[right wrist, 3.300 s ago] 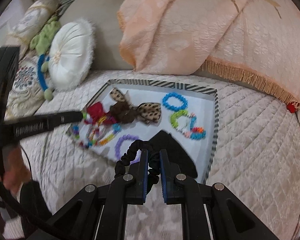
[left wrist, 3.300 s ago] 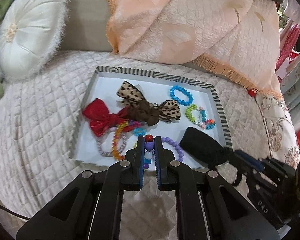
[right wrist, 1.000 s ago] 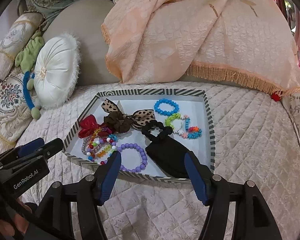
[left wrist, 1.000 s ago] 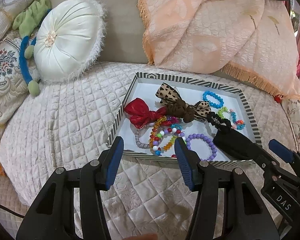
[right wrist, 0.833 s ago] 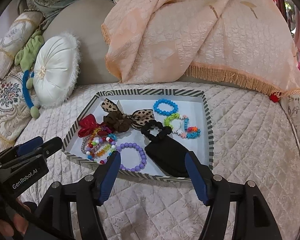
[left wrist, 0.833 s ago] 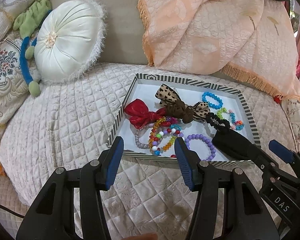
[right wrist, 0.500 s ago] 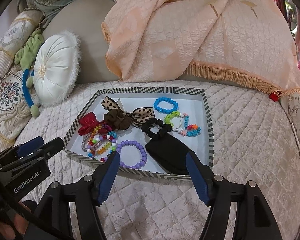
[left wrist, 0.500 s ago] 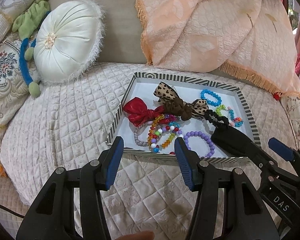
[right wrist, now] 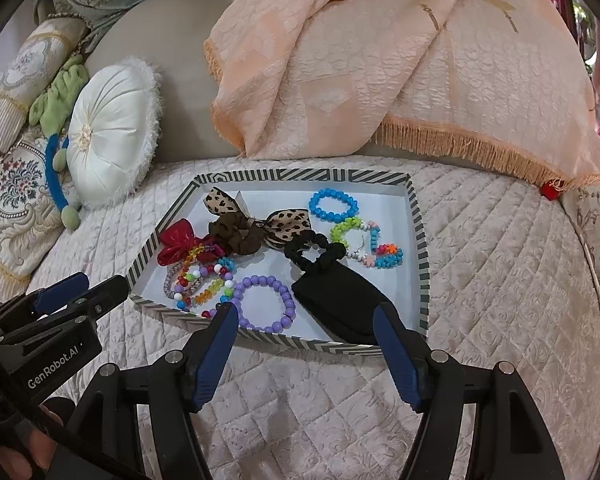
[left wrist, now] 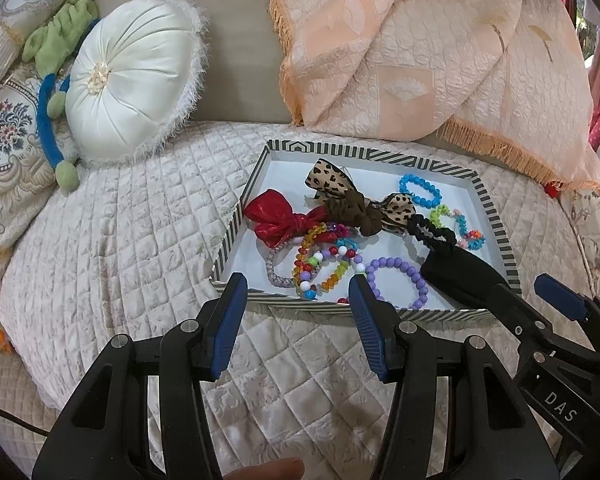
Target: Organize jewelry
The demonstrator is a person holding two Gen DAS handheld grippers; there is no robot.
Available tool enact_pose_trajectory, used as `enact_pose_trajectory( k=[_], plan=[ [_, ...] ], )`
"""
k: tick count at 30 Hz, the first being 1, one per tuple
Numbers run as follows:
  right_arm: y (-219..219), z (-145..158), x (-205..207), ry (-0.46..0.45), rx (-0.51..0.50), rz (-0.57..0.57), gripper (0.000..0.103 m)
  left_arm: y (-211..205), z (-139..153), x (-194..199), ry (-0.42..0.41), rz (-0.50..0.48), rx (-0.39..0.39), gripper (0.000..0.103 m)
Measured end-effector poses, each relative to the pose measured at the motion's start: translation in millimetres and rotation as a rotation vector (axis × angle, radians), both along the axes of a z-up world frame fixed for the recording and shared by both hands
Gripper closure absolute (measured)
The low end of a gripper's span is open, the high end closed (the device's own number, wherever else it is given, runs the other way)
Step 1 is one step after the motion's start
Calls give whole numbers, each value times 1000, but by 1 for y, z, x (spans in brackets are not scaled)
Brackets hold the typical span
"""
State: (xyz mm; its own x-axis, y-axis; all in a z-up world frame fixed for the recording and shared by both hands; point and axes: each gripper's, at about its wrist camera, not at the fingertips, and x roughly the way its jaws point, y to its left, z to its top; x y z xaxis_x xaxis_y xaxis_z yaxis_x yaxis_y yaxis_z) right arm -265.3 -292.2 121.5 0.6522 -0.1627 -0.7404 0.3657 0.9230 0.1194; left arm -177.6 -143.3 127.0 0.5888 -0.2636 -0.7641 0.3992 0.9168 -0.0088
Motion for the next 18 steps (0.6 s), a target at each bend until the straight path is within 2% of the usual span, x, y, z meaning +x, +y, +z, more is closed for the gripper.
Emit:
enact_pose_trajectory(
  k=[18],
  plan=[
    [2,-3,2,12,1,11,34,2,-2,1,14,-5,-4,50]
  ],
)
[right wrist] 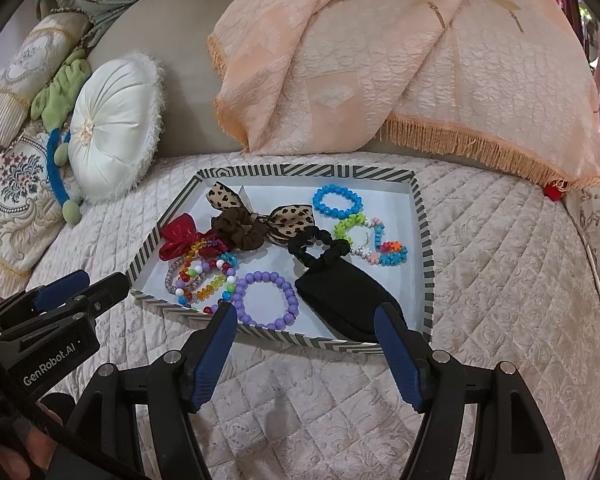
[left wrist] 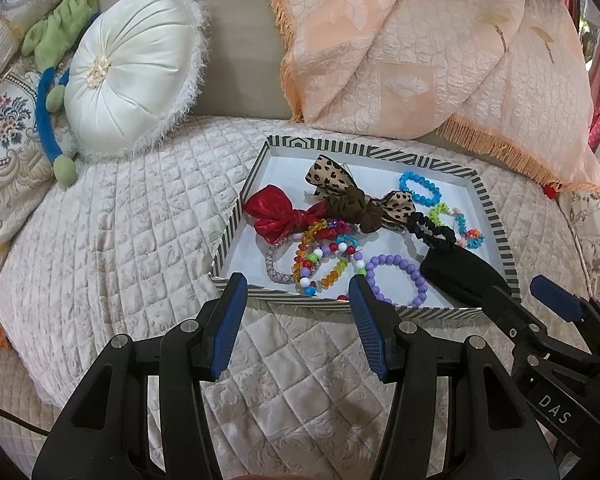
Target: Organize jewelry
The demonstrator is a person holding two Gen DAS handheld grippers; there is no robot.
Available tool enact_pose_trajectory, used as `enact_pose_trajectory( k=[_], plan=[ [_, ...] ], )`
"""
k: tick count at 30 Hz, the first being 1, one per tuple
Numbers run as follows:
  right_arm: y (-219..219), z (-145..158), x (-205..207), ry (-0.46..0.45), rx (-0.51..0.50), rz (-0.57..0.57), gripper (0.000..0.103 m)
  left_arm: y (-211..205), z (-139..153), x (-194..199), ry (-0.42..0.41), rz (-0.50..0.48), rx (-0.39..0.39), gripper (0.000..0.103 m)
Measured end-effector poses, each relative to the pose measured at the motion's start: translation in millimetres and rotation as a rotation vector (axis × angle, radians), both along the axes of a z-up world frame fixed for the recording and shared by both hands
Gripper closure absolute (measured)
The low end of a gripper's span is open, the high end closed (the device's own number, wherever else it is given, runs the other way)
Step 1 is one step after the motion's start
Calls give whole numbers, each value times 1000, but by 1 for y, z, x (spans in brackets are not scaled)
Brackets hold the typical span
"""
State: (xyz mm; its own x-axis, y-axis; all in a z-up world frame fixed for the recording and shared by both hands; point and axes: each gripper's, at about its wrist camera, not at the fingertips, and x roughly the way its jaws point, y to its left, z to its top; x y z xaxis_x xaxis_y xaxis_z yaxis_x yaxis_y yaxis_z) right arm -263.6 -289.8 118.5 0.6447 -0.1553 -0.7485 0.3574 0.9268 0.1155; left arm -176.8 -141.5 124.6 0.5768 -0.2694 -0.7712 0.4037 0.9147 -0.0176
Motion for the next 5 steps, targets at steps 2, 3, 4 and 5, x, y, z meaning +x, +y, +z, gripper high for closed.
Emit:
enact_pose_trajectory(
  k=[2,3,4,5],
  plan=[
    [-2,-1,-1,0,5,-2,34,-1,0,0,-4,-8,1,50],
    [-5,-2,-3,-3,9,-6,34,-2,-1,-1,-7,-11,7,50],
    [-8,-2,-4,-4,12,-13,34,-2,-1,-1,-9,-11,13,50],
    [-15,-3,-7,-6,12,-25,34,-2,-1,0,-7,-13,14,50]
  ],
)
